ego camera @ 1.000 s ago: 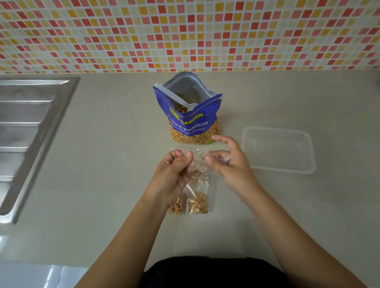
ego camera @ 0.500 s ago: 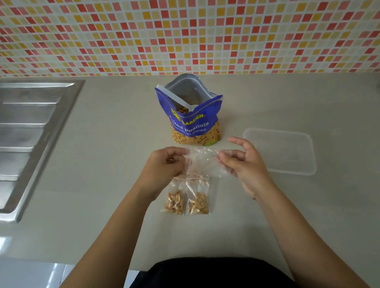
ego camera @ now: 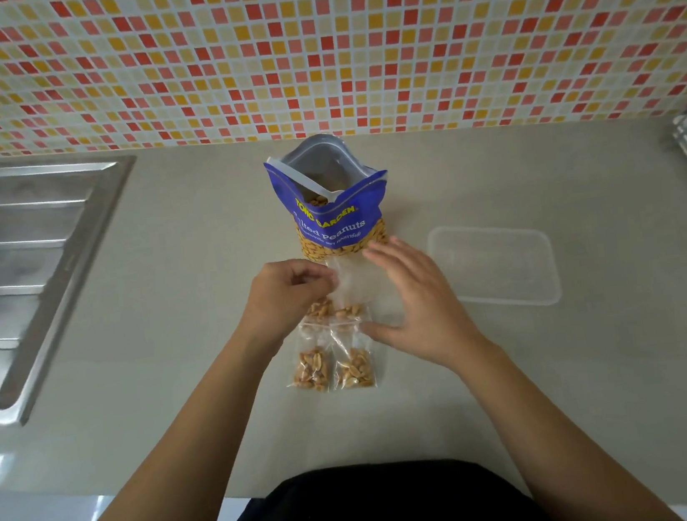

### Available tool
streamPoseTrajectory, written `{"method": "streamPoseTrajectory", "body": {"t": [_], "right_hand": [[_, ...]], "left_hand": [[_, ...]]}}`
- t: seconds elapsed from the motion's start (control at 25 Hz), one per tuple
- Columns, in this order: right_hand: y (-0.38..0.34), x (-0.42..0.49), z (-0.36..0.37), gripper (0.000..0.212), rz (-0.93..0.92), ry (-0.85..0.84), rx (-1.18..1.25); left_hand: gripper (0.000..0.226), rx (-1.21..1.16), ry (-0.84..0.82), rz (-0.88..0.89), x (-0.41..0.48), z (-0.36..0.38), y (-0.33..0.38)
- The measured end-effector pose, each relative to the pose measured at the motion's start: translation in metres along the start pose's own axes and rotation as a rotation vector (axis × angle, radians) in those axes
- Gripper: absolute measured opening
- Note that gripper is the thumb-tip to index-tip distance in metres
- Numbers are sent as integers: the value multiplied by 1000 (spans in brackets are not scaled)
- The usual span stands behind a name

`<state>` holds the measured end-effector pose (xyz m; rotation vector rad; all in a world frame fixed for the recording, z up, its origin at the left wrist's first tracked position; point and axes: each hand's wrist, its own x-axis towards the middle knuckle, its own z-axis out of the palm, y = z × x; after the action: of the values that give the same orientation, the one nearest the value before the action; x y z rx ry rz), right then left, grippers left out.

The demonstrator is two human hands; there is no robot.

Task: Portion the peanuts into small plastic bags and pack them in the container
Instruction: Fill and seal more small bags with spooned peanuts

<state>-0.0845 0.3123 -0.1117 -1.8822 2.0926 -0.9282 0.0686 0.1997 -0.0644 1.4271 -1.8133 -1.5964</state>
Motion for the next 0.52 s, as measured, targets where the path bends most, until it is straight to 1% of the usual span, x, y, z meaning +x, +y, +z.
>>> {"method": "streamPoseTrajectory", "body": {"t": [0.04,0.12,0.2,0.28,0.36,0.48,0.52], "right_hand": [[-3,3,4,85,-2,-26,-27],[-6,8,9,89,-9,2,-60],[-6,13,12,85,-19,57,-83],[-6,14,14,78,-32,90,-119],[-7,14,14,73,-30,112,-108],[-7,16,10,61,5,167,8],[-7,16,7,58,27,196,70]], "left_hand": [[6,29,-18,4,0,1,2],[12,115,-35,11,-1,3,7],[23,196,-26,35,-2,4,10],[30,277,-17,80,-3,4,12],[30,336,-21,124,-2,4,14],[26,364,-47,148,-4,4,17],[22,354,-4,180,-5,3,20]]}}
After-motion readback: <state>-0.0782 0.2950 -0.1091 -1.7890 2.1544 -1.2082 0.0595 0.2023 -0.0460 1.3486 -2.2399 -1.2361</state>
